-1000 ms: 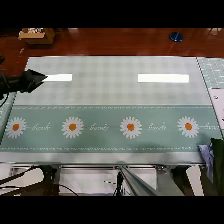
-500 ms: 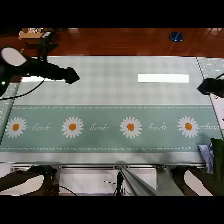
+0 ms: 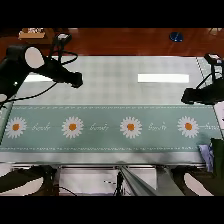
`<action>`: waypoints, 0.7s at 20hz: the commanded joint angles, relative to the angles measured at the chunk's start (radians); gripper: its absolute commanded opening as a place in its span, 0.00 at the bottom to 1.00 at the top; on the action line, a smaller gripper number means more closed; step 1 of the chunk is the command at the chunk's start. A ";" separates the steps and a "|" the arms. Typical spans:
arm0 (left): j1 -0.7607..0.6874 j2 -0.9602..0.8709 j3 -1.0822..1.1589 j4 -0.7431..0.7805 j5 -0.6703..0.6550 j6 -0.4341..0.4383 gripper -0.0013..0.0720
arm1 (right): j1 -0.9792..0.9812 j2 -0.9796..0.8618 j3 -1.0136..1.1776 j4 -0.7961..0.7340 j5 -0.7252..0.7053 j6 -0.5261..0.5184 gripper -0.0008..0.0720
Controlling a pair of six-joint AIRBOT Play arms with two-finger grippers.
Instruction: Fold the shirts.
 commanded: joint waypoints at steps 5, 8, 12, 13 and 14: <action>-0.006 -0.042 0.002 0.011 -0.059 -0.014 0.90 | 0.007 -0.001 0.001 -0.050 0.050 0.006 0.82; -0.006 -0.060 0.002 0.011 -0.059 -0.014 0.90 | 0.007 -0.001 0.001 -0.050 0.049 0.006 0.82; -0.006 -0.070 0.002 0.011 -0.059 -0.014 0.90 | 0.007 -0.001 0.001 -0.050 0.049 0.006 0.82; -0.006 -0.071 0.002 0.011 -0.059 -0.014 0.90 | 0.007 -0.001 0.001 -0.050 0.049 0.006 0.82; -0.006 -0.073 0.002 0.011 -0.059 -0.014 0.90 | 0.007 -0.001 0.001 -0.050 0.049 0.006 0.82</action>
